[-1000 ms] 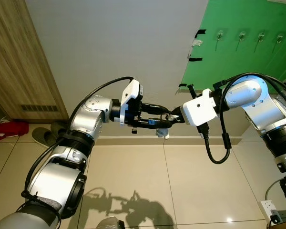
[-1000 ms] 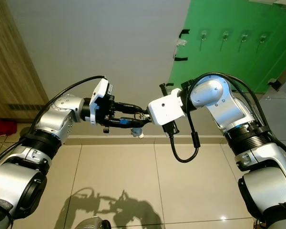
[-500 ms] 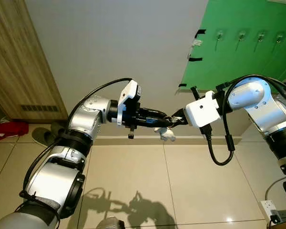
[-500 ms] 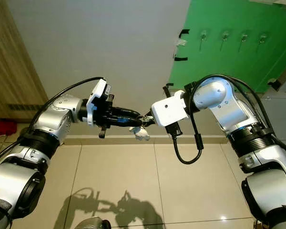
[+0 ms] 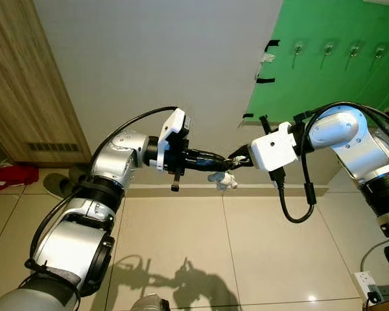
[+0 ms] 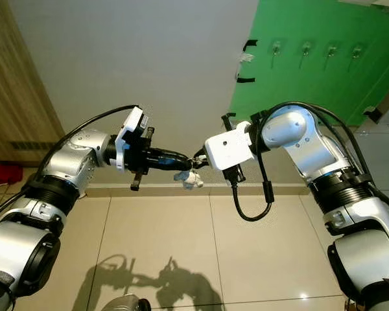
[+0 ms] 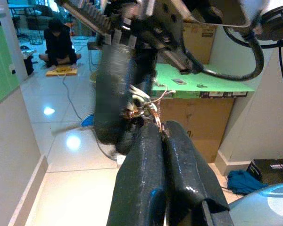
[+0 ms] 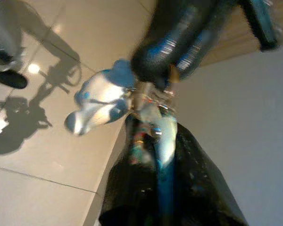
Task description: Hang keys on a hook
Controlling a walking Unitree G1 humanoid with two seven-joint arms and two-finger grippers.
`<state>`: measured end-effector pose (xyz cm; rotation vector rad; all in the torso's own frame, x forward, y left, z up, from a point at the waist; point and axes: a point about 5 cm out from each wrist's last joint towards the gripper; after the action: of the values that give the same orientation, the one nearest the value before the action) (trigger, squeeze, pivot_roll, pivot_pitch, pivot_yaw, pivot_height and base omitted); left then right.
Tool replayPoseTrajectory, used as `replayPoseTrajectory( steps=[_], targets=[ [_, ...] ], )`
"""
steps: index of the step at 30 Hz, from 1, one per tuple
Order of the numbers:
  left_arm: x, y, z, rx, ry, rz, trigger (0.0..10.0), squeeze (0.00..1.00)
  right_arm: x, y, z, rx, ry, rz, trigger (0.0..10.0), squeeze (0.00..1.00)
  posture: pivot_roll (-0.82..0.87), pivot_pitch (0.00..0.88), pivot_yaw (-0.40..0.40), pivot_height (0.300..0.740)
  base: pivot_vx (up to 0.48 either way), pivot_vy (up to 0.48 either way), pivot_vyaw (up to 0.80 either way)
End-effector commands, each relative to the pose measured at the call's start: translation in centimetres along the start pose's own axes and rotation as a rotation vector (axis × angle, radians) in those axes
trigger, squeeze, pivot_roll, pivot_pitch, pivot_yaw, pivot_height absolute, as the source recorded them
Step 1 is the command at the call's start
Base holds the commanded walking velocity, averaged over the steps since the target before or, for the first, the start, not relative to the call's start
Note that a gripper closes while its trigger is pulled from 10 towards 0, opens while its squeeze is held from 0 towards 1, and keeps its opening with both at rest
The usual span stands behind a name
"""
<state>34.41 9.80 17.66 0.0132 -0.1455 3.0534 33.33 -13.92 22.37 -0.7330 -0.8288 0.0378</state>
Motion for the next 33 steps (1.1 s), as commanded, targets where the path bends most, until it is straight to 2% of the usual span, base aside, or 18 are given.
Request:
replayPoseTrajectory(
  steps=[1,2,4,10,12,17,18,19,20,21,22,23,24,25,27,29,30,33],
  targets=[
    [0.1,0.4,0.2,-0.006,0.015,-0.023,0.0,0.0,0.7,-0.9,-0.6,-0.029,0.052,-0.087,10.0,1.0,-0.03,0.0,-0.041,0.74,0.0,0.0,0.0],
    [0.1,0.3,0.2,-0.003,0.015,-0.016,0.0,0.0,1.3,-0.8,-0.9,-0.021,0.123,-0.175,10.0,1.0,-0.03,0.0,-0.042,0.74,0.0,0.0,0.0],
    [0.1,0.3,0.2,-0.003,0.014,-0.015,0.0,0.0,1.4,-0.7,-0.9,-0.018,0.139,-0.197,10.0,1.0,-0.03,0.0,-0.042,0.74,0.0,0.0,0.0],
    [0.2,0.1,0.0,0.009,0.011,0.004,0.0,0.0,0.1,0.1,-3.9,0.077,0.643,-0.466,10.0,1.0,-0.03,0.0,-0.042,0.74,0.0,0.0,0.0],
    [0.2,0.1,0.0,0.009,0.011,0.004,0.0,0.0,0.1,0.1,-3.9,0.077,0.643,-0.466,10.0,1.0,-0.03,0.0,-0.042,0.74,0.0,0.0,0.0],
    [0.6,-0.5,-0.7,0.027,-0.001,0.055,0.0,0.0,-2.6,1.0,-6.1,0.313,1.161,-0.808,10.0,1.0,-0.03,0.0,-0.034,0.74,0.0,0.0,0.0],
    [0.6,-0.5,-0.7,0.027,-0.001,0.055,0.0,0.0,-2.6,1.0,-6.1,0.313,1.161,-0.808,10.0,1.0,-0.03,0.0,-0.034,0.74,0.0,0.0,0.0],
    [0.7,-0.7,-0.9,0.029,-0.003,0.072,0.0,0.0,-3.0,1.0,-6.2,0.364,1.229,-0.87,10.0,1.0,-0.03,0.0,-0.034,0.74,0.0,0.0,0.0],
    [0.9,-1.3,-1.3,0.049,-0.017,0.128,0.0,0.0,-4.4,1.3,-6.2,0.48,1.402,-1.002,10.0,1.0,-0.03,0.0,-0.026,0.74,0.0,0.0,0.0],
    [0.9,-1.3,-1.3,0.049,-0.017,0.128,0.0,0.0,-4.4,1.3,-6.2,0.48,1.402,-1.002,10.0,1.0,-0.03,0.0,-0.026,0.74,0.0,0.0,0.0],
    [0.9,-2.0,-1.9,0.072,-0.056,0.239,0.0,0.0,-6.2,1.9,-6.0,0.552,1.555,-1.115,10.0,1.0,-0.03,0.0,-0.018,0.74,0.0,0.0,0.0],
    [1.0,-2.5,-2.4,0.083,-0.096,0.317,0.0,0.0,-7.6,2.3,-6.0,0.546,1.61,-1.196,10.0,1.0,-0.03,0.0,-0.011,0.74,0.0,0.0,0.0],
    [1.0,-2.5,-2.4,0.083,-0.096,0.317,0.0,0.0,-7.6,2.3,-6.0,0.546,1.61,-1.196,10.0,1.0,-0.03,0.0,-0.011,0.74,0.0,0.0,0.0],
    [1.1,-2.9,-2.8,0.09,-0.123,0.368,0.0,0.0,-8.5,2.5,-5.9,0.538,1.645,-1.253,10.0,1.0,-0.03,0.0,-0.009,0.74,0.0,0.0,0.0],
    [1.3,-3.5,-3.3,0.128,-0.159,0.478,0.0,0.0,-10.2,2.9,-5.5,0.46,1.615,-1.331,10.0,1.0,-0.03,0.0,-0.001,0.74,0.0,0.0,0.0],
    [1.5,-3.9,-3.7,0.212,-0.204,0.641,0.0,0.0,-11.2,2.7,-5.1,0.305,1.477,-1.399,10.0,1.0,-0.04,0.0,0.009,0.74,0.0,0.0,0.0],
    [1.5,-3.9,-3.7,0.212,-0.204,0.641,0.0,0.0,-11.2,2.7,-5.1,0.305,1.477,-1.399,10.0,1.0,-0.04,0.0,0.009,0.74,0.0,0.0,0.0],
    [2.7,-2.6,-4.2,0.313,-0.24,0.816,0.0,0.0,-11.5,2.1,-4.4,0.027,1.169,-1.452,10.0,1.0,-0.02,0.0,0.005,0.74,0.0,0.0,0.0]
  ],
)
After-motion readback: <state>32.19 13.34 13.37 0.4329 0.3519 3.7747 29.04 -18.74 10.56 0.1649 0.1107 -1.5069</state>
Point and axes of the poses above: a point about 5 cm out from each wrist's last joint towards the gripper, its own y axis pointing out of the wrist towards the gripper, its own z axis along the axis of the wrist's last joint, x = y × z, and after that the axes turned 1 degree about -y, right-handed
